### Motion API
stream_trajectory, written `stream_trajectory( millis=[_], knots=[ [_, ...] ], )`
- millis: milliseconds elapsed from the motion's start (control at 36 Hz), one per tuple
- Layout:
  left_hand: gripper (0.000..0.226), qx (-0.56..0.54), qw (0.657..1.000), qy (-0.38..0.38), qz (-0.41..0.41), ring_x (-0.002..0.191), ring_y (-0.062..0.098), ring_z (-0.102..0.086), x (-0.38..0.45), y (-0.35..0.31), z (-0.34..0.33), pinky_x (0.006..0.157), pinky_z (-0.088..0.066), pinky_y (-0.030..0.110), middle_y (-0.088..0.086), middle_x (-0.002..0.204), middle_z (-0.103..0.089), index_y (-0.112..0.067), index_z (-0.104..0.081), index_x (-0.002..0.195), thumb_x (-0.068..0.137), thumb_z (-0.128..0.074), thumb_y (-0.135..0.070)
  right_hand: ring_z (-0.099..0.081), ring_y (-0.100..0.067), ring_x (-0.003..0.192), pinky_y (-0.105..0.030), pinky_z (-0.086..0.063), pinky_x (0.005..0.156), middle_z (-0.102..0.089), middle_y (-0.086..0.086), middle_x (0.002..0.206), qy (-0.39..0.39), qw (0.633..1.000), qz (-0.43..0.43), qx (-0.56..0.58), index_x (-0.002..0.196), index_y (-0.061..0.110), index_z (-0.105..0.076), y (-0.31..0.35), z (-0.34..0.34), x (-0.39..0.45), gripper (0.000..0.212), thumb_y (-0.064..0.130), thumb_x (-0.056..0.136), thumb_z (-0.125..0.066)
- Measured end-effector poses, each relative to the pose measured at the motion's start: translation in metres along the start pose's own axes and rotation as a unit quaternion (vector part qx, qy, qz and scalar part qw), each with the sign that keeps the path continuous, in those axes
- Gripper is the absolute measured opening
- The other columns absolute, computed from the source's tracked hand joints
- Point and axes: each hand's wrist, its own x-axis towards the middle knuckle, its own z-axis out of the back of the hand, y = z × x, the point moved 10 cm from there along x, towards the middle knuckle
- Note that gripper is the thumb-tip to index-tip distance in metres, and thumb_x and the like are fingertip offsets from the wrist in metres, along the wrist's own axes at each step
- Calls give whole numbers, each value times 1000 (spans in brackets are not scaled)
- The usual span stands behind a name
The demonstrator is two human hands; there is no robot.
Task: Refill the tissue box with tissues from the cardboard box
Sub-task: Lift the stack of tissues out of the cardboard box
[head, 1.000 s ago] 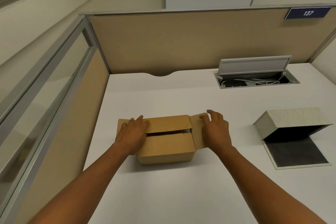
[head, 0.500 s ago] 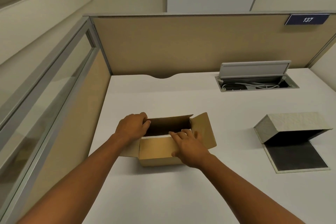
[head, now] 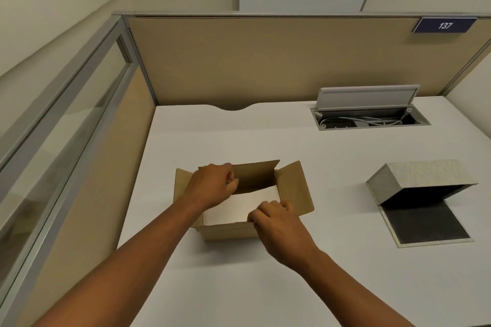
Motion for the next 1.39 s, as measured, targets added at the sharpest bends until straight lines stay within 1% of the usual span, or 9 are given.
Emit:
stream_trajectory(
  millis=[83,194,250,389,667,833,1028,1222,1389],
  knots=[
    [41,19,992,123,-30,94,16,-65,1,-6,-44,76,-53,28,-1,114,-70,-25,-63,123,91,-56,-49,-61,-18,84,-37,-47,87,-69,0,100,3,1000,-14,10,105,23,-67,1,-1,-7,29,12,81,-79],
    [78,-36,955,295,19,139,21,-43,-3,5,-93,112,-38,36,0,155,-42,-21,-38,151,87,-57,-61,-58,-18,77,-35,-47,78,-67,1,93,-10,999,-25,22,99,24,-68,4,2,-13,28,11,78,-80],
    [93,-35,933,353,59,144,22,-34,-5,16,-109,115,-31,36,0,161,-32,-20,-28,154,81,-58,-70,-57,-18,77,-34,-46,76,-66,2,91,-12,999,-29,28,99,25,-68,4,2,-15,25,12,80,-79],
    [120,34,889,442,112,142,24,-35,-8,38,-126,106,-32,34,3,159,-34,-17,-28,153,61,-59,-88,-56,-19,82,-35,-45,79,-64,2,93,-15,999,-31,38,103,26,-66,4,-1,-18,22,15,86,-74],
    [150,45,850,498,166,148,27,-22,-11,45,-145,117,-26,43,2,165,-19,-21,-17,156,34,-72,-89,-53,-16,85,-34,-43,78,-62,6,96,-17,997,-59,56,105,31,-59,-1,-11,-24,27,18,86,-73],
    [150,34,842,513,160,144,28,-29,-13,47,-156,115,-30,44,3,161,-27,-19,-21,155,32,-75,-87,-53,-16,88,-35,-43,78,-62,6,99,-13,997,-63,53,108,31,-61,-3,-12,-24,26,19,88,-71],
    [98,2,835,537,123,105,20,-62,-18,36,-155,98,-51,40,-1,118,-65,-26,-56,128,46,-81,-74,-55,-17,82,-35,-43,72,-64,4,94,-20,997,-56,48,107,28,-66,1,-5,-19,31,11,83,-75],
    [76,-46,832,538,130,89,12,-67,-28,31,-139,61,-50,25,-7,100,-70,-29,-63,115,54,-80,-71,-59,-18,80,-34,-44,70,-67,3,92,-30,997,-61,45,103,27,-70,4,0,-18,32,10,78,-80],
    [84,-67,843,520,117,94,14,-69,-27,34,-130,72,-55,28,-5,106,-72,-30,-65,116,47,-83,-73,-61,-18,83,-36,-46,72,-69,3,95,-19,997,-66,37,103,26,-71,5,-3,-17,31,12,78,-81]
  ],
)
